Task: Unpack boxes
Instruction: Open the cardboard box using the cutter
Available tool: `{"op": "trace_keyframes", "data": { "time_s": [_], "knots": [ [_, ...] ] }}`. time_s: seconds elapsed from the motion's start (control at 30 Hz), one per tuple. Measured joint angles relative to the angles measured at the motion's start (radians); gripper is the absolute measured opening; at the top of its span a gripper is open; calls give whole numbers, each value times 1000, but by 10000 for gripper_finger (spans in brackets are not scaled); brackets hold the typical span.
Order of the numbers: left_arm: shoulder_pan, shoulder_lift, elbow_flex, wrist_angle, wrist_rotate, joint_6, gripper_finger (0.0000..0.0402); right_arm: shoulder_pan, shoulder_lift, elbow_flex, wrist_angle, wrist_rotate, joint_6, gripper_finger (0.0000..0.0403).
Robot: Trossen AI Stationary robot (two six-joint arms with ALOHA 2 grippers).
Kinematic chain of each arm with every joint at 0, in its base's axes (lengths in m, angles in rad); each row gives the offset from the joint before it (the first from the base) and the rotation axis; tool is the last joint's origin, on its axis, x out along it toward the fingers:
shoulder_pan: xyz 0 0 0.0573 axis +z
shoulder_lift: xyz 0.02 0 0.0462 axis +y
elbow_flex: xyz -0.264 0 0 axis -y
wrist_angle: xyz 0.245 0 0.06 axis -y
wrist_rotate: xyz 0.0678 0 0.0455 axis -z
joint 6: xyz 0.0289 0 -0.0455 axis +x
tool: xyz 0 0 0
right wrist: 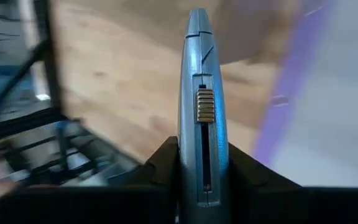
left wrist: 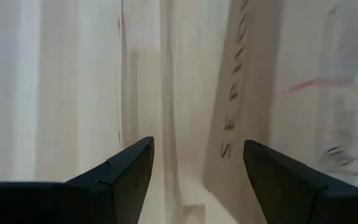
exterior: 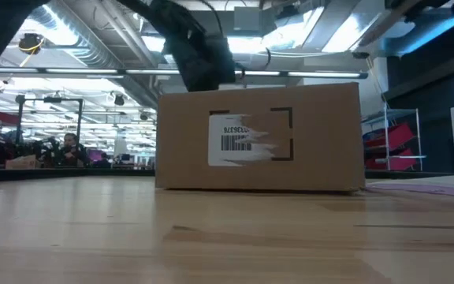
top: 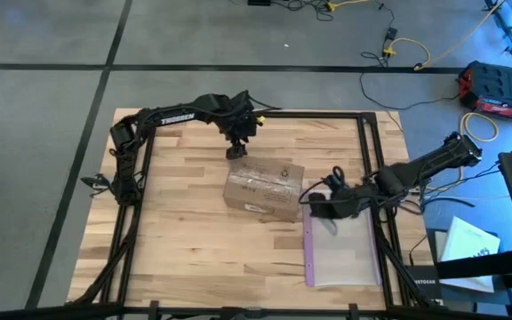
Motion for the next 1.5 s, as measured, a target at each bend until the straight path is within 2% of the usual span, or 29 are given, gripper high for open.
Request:
{"op": "trace_keyframes", "data": {
  "time_s": [0.1,0.27,0.33,0.57,0.7,1.1,1.33,1.5],
  "knots": [
    [-5,-41,0,29,4,7,237,-1,-18,20,-82,2,0,62],
    [-39,-101,0,137,63,82,237,-83,-46,-16,-77,-47,-25,62],
    [-66,-103,0,169,78,68,237,-139,-55,-33,-73,-103,-88,62],
    [-164,-78,0,238,114,145,237,-427,-79,-74,-34,-406,-345,62],
    [-199,-32,0,259,114,159,237,-517,-52,-79,9,-487,-419,62],
    [-273,32,-3,255,114,137,237,-552,-40,-80,-2,-515,-470,62],
    [-276,45,-80,368,126,93,237,-557,-10,-80,0,-489,-415,62],
    [-274,42,-111,406,127,74,237,-555,26,-80,22,-509,-399,62]
  ]
}}
